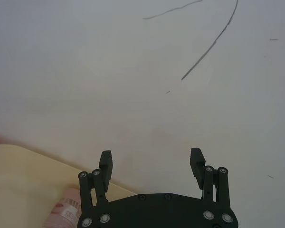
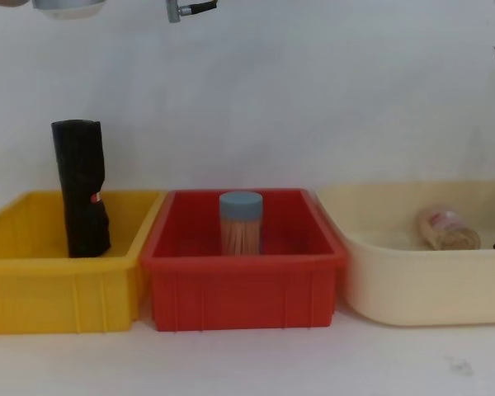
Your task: Pick up the garbage bag with the one hand and transfer it to the other hand.
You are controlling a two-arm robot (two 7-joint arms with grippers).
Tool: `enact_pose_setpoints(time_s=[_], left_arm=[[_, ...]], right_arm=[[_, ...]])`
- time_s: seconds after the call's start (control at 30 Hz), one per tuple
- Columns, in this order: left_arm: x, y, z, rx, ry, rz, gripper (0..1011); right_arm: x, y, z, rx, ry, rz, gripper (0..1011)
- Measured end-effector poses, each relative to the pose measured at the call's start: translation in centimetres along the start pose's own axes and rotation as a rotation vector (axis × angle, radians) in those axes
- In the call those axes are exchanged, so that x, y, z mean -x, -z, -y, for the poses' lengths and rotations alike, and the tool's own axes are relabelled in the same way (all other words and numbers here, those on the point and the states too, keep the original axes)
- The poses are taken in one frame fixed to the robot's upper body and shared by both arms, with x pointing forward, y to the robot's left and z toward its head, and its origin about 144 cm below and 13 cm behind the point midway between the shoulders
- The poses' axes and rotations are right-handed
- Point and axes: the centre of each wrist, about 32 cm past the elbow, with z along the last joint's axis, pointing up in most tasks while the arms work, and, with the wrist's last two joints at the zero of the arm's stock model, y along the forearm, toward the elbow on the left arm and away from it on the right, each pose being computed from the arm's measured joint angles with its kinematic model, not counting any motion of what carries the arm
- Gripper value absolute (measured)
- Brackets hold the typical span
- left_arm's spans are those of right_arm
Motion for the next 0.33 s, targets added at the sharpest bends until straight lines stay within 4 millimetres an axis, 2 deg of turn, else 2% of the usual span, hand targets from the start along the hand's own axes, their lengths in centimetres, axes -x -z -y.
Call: enact_pose_setpoints(time_s=[0.33], left_arm=[[0.00, 0.00, 0.00, 0.000, 0.000, 0.000, 1002]], right_arm=[[-0.17, 0.15, 0.11, 0.005, 0.006, -0.001, 1004]])
